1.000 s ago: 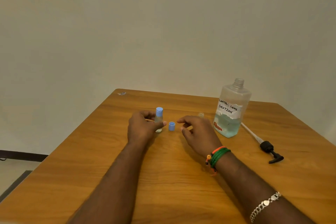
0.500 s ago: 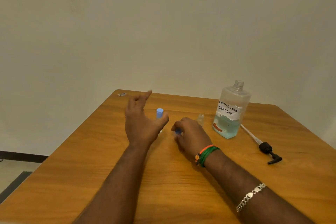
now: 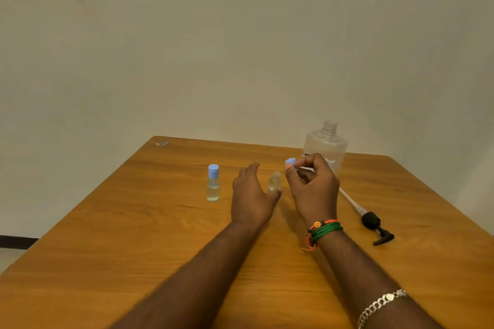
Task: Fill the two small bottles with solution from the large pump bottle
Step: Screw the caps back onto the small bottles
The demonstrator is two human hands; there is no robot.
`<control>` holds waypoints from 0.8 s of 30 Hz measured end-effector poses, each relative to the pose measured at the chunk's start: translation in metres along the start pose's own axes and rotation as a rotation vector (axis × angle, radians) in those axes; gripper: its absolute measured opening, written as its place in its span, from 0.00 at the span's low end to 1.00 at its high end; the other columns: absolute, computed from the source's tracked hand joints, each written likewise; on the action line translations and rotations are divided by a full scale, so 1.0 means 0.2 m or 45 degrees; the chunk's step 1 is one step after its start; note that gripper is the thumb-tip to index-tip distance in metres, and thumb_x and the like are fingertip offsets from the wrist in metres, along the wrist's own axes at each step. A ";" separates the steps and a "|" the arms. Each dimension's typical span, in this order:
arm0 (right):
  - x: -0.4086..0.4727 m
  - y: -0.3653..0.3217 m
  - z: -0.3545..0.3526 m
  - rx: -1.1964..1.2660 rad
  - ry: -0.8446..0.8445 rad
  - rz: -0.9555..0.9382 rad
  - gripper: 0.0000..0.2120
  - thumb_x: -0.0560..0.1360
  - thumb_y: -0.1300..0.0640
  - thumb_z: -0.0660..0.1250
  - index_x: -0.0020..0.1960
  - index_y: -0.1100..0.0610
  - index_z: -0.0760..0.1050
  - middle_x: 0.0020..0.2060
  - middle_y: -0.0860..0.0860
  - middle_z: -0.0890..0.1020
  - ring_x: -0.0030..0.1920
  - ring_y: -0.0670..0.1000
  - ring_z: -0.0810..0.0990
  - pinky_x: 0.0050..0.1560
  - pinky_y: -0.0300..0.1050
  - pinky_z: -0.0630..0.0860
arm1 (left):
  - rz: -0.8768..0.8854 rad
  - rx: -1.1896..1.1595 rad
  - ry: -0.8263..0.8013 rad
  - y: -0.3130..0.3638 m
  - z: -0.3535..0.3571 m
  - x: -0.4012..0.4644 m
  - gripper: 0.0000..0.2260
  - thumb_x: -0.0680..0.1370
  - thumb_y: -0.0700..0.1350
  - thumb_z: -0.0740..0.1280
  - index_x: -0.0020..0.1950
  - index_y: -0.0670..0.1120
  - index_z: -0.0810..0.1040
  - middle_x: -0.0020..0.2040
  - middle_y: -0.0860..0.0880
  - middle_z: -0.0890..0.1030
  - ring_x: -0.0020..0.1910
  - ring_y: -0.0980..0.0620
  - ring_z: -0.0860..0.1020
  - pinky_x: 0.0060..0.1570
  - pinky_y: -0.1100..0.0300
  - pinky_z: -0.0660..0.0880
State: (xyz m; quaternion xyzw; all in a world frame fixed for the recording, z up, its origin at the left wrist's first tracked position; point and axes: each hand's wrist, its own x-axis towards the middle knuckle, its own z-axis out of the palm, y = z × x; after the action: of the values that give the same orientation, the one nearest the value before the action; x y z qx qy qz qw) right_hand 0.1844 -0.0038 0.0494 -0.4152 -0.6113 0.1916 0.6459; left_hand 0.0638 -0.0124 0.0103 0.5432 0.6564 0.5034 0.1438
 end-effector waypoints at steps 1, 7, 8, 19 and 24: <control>-0.01 0.01 0.00 -0.007 -0.020 -0.003 0.08 0.75 0.58 0.74 0.52 0.51 0.78 0.46 0.42 0.83 0.46 0.45 0.86 0.43 0.32 0.80 | -0.018 0.019 -0.004 -0.01 0.02 0.01 0.37 0.75 0.52 0.80 0.81 0.49 0.69 0.75 0.50 0.75 0.75 0.47 0.71 0.71 0.51 0.74; -0.02 0.06 -0.01 -0.009 -0.161 0.047 0.12 0.79 0.58 0.69 0.62 0.51 0.81 0.56 0.46 0.83 0.55 0.45 0.83 0.50 0.34 0.80 | 0.023 0.005 -0.036 -0.05 0.08 0.01 0.19 0.76 0.52 0.79 0.66 0.52 0.82 0.60 0.56 0.85 0.61 0.52 0.80 0.58 0.51 0.80; -0.02 0.07 -0.02 0.017 -0.175 0.071 0.11 0.79 0.58 0.69 0.60 0.50 0.81 0.56 0.45 0.83 0.55 0.44 0.83 0.50 0.32 0.79 | 0.020 -0.011 -0.040 -0.05 0.08 0.01 0.18 0.76 0.52 0.79 0.64 0.52 0.83 0.57 0.56 0.85 0.57 0.54 0.81 0.54 0.54 0.80; -0.05 0.08 0.01 0.057 -0.336 0.146 0.09 0.77 0.61 0.72 0.55 0.51 0.82 0.49 0.45 0.86 0.52 0.43 0.84 0.55 0.45 0.82 | -0.003 -0.060 -0.097 -0.08 0.01 0.00 0.13 0.71 0.51 0.82 0.52 0.58 0.83 0.45 0.62 0.83 0.45 0.63 0.79 0.43 0.58 0.79; -0.05 0.10 0.00 -0.063 -0.420 0.101 0.11 0.77 0.62 0.71 0.56 0.48 0.82 0.50 0.44 0.85 0.51 0.42 0.84 0.54 0.47 0.83 | -0.014 -0.120 -0.105 -0.08 0.01 0.00 0.13 0.75 0.51 0.79 0.58 0.54 0.86 0.48 0.58 0.85 0.47 0.61 0.79 0.42 0.58 0.77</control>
State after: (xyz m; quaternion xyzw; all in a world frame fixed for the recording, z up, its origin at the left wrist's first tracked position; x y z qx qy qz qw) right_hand 0.1877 0.0009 0.0284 -0.4179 -0.6968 0.2675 0.5181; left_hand 0.0553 -0.0100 -0.0033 0.5524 0.6285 0.5102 0.1990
